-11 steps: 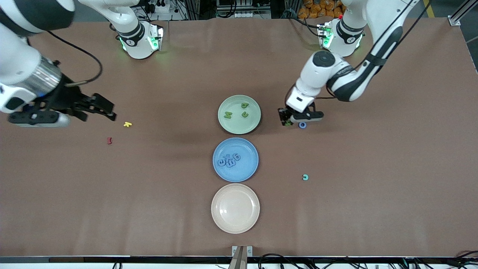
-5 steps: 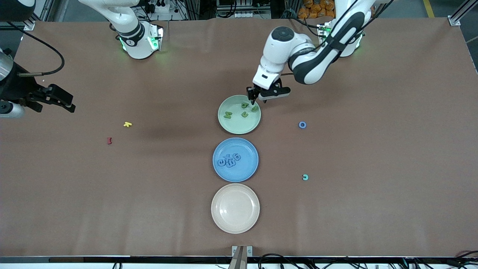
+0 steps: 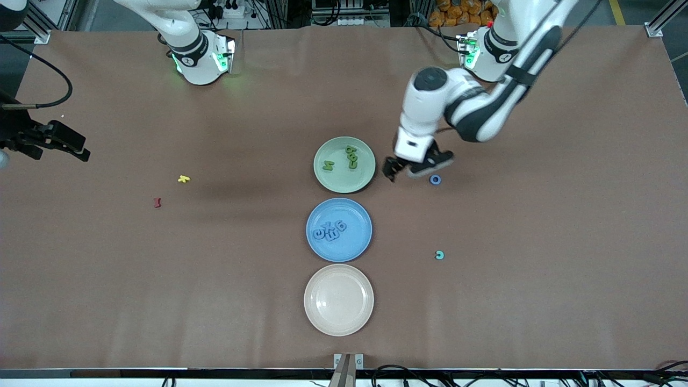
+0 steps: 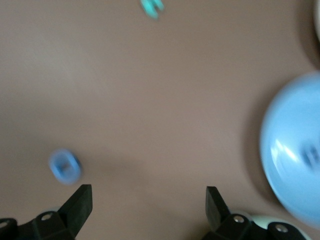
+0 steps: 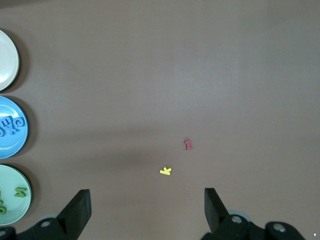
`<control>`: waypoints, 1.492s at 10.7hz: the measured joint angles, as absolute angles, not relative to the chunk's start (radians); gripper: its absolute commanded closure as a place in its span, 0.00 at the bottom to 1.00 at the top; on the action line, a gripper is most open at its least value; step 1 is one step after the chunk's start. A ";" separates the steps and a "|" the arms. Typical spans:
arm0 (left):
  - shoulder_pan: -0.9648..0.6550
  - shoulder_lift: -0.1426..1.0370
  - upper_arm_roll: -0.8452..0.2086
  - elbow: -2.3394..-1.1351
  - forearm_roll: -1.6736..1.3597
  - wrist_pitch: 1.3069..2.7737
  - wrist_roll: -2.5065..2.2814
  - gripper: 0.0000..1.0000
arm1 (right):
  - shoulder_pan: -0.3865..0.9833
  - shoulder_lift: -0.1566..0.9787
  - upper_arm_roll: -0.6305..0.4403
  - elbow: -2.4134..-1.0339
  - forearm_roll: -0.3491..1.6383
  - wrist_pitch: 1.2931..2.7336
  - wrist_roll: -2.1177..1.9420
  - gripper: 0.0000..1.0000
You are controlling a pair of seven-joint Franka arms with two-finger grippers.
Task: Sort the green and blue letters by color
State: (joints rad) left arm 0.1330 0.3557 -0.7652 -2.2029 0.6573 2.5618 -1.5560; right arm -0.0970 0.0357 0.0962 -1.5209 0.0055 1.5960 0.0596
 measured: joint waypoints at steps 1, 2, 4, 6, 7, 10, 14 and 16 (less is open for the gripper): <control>0.219 0.357 -0.758 -2.185 0.657 2.526 -1.449 0.00 | -0.097 0.035 0.104 -1.521 0.006 1.596 0.058 0.00; 0.295 0.359 -0.756 -2.167 0.657 2.475 -1.334 0.00 | -0.096 0.031 0.118 -1.519 0.007 1.596 0.058 0.00; 0.373 0.364 -0.756 -2.122 0.646 2.360 -1.148 0.00 | -0.090 0.014 0.140 -1.527 0.007 1.597 0.058 0.00; 0.373 0.367 -0.760 -2.029 0.555 2.208 -0.984 0.00 | -0.082 -0.012 0.148 -1.558 0.007 1.619 0.057 0.00; 0.372 0.368 -0.761 -1.974 0.517 2.133 -0.902 0.00 | -0.082 -0.020 0.151 -1.564 0.007 1.624 0.058 0.00; 0.272 0.329 -0.552 -1.873 0.289 2.069 -0.582 0.00 | -0.088 -0.024 0.148 -1.566 0.007 1.625 0.058 0.00; 0.011 0.132 -0.210 -1.842 0.055 2.028 -0.380 0.00 | -0.088 -0.031 0.146 -1.550 0.007 1.614 0.058 0.00; -0.023 0.031 -0.175 -1.829 0.048 1.928 -0.306 0.00 | -0.089 -0.035 0.144 -1.537 0.007 1.609 0.058 0.00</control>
State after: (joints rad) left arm -0.0230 0.0309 -0.1750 -1.8289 0.0477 1.9280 -0.3061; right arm -0.0890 -0.0345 0.1445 -1.5366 0.0067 1.6092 0.0575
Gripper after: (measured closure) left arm 0.000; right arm 0.000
